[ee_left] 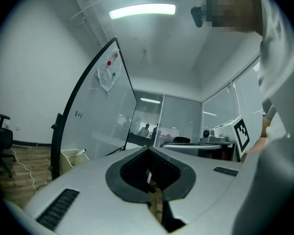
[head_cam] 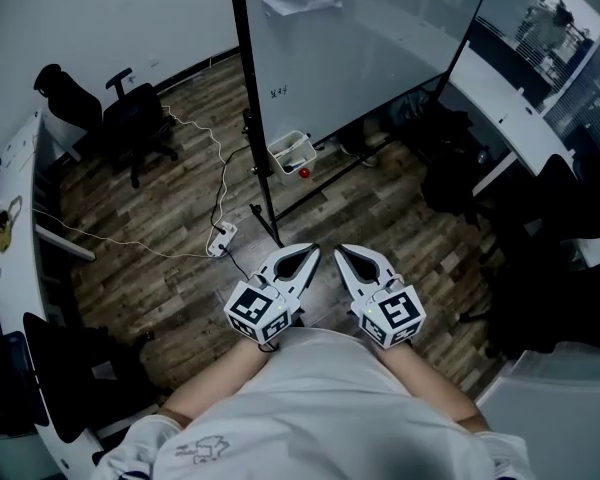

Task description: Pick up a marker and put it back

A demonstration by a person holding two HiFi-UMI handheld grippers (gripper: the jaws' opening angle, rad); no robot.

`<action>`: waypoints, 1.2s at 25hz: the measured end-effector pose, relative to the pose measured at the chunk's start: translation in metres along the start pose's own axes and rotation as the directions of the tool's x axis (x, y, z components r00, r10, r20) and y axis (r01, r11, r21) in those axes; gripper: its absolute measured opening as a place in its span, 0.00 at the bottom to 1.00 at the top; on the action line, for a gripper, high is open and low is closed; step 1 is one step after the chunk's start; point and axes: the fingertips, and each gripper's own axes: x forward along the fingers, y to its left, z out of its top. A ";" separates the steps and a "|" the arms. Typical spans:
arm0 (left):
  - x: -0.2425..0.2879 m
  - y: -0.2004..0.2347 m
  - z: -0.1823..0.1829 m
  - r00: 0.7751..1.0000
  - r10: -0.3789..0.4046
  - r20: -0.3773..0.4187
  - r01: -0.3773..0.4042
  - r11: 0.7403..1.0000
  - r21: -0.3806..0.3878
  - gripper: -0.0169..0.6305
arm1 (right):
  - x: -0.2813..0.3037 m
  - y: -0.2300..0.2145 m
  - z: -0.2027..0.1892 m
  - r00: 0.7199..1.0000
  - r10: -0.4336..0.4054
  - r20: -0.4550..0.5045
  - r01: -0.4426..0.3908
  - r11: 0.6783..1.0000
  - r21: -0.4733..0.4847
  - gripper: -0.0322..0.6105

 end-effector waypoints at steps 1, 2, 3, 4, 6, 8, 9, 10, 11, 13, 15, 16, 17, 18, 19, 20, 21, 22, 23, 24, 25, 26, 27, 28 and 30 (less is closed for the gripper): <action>-0.004 -0.008 -0.003 1.000 0.004 -0.003 -0.004 1.000 -0.002 0.03 | -0.008 0.004 -0.001 1.000 0.002 0.000 -0.002 1.000 -0.001 0.07; -0.009 -0.014 -0.006 1.000 0.008 -0.003 -0.008 1.000 -0.003 0.04 | -0.014 0.007 -0.001 1.000 0.004 0.003 -0.004 1.000 -0.003 0.07; -0.013 -0.021 -0.008 1.000 0.012 -0.004 -0.012 1.000 -0.003 0.04 | -0.021 0.011 -0.001 1.000 0.005 0.006 -0.004 1.000 -0.005 0.07; -0.017 -0.027 -0.009 1.000 0.014 -0.004 -0.014 1.000 -0.003 0.04 | -0.027 0.014 -0.001 1.000 0.005 0.010 -0.004 1.000 -0.007 0.07; -0.025 -0.038 -0.012 1.000 0.018 -0.004 -0.018 1.000 -0.002 0.03 | -0.037 0.023 -0.002 1.000 0.007 0.015 -0.007 1.000 -0.008 0.07; -0.033 -0.047 -0.013 1.000 0.021 -0.004 -0.021 1.000 0.001 0.04 | -0.044 0.032 -0.003 1.000 0.015 0.019 -0.015 1.000 -0.010 0.07; -0.037 -0.050 -0.014 1.000 0.023 -0.006 -0.023 1.000 0.004 0.04 | -0.046 0.037 -0.003 1.000 0.020 0.021 -0.020 1.000 -0.012 0.07; -0.040 -0.052 -0.014 1.000 0.025 -0.008 -0.025 1.000 0.006 0.04 | -0.047 0.041 -0.003 0.999 0.023 0.023 -0.023 1.000 -0.013 0.07; -0.043 -0.053 -0.014 1.000 0.027 -0.010 -0.027 1.000 0.009 0.03 | -0.048 0.043 -0.003 0.999 0.025 0.025 -0.025 1.000 -0.012 0.07; -0.048 -0.054 -0.013 0.999 0.034 -0.012 -0.034 0.999 0.011 0.04 | -0.049 0.046 -0.001 0.999 0.026 0.030 -0.026 1.000 -0.008 0.07; -0.052 -0.054 -0.011 0.999 0.043 -0.009 -0.043 0.999 0.015 0.03 | -0.051 0.049 0.002 0.999 0.029 0.036 -0.028 1.000 -0.010 0.07; -0.053 -0.055 -0.010 0.999 0.047 -0.006 -0.047 0.999 0.017 0.04 | -0.053 0.051 0.003 0.999 0.030 0.040 -0.030 0.999 -0.012 0.07; -0.055 -0.056 -0.010 0.999 0.050 -0.003 -0.050 0.999 0.020 0.04 | -0.054 0.053 0.003 0.999 0.032 0.043 -0.031 0.999 -0.016 0.07; -0.056 -0.058 -0.010 0.999 0.050 -0.002 -0.050 0.998 0.025 0.04 | -0.055 0.054 0.004 0.998 0.033 0.046 -0.032 0.999 -0.024 0.07; -0.057 -0.059 -0.010 0.999 0.050 -0.002 -0.049 0.998 0.030 0.04 | -0.055 0.055 0.003 0.998 0.035 0.049 -0.034 0.999 -0.033 0.07; -0.057 -0.059 -0.010 0.999 0.049 -0.002 -0.049 0.998 0.033 0.03 | -0.054 0.054 0.003 0.998 0.036 0.052 -0.034 0.999 -0.038 0.07; -0.057 -0.059 -0.010 0.999 0.050 -0.001 -0.050 0.998 0.034 0.04 | -0.054 0.053 0.002 0.998 0.034 0.053 -0.032 0.999 -0.035 0.07; -0.058 -0.059 -0.010 0.999 0.052 0.001 -0.052 0.998 0.035 0.04 | -0.054 0.052 0.003 0.998 0.030 0.053 -0.029 0.999 -0.028 0.07; -0.058 -0.059 -0.010 0.999 0.054 0.002 -0.054 0.998 0.037 0.04 | -0.055 0.051 0.003 0.998 0.026 0.053 -0.025 0.999 -0.022 0.07; -0.058 -0.059 -0.009 0.998 0.056 0.004 -0.056 0.998 0.038 0.03 | -0.055 0.050 0.003 0.998 0.024 0.054 -0.023 1.000 -0.019 0.07; -0.057 -0.059 -0.008 0.998 0.058 0.006 -0.058 0.998 0.039 0.03 | -0.056 0.049 0.004 0.998 0.022 0.053 -0.021 1.000 -0.018 0.07; -0.057 -0.059 -0.007 0.998 0.059 0.008 -0.059 0.997 0.040 0.04 | -0.056 0.049 0.004 0.998 0.020 0.053 -0.019 1.000 -0.017 0.07; -0.057 -0.059 -0.006 0.998 0.058 0.010 -0.058 0.998 0.040 0.03 | -0.057 0.048 0.004 0.998 0.019 0.053 -0.018 1.000 -0.017 0.07; -0.056 -0.059 -0.006 0.998 0.056 0.010 -0.056 0.998 0.040 0.04 | -0.057 0.048 0.004 0.998 0.020 0.054 -0.019 1.000 -0.017 0.07; -0.052 -0.059 -0.006 0.999 0.051 0.009 -0.052 0.998 0.042 0.04 | -0.058 0.045 0.003 0.998 0.018 0.054 -0.018 1.000 -0.010 0.07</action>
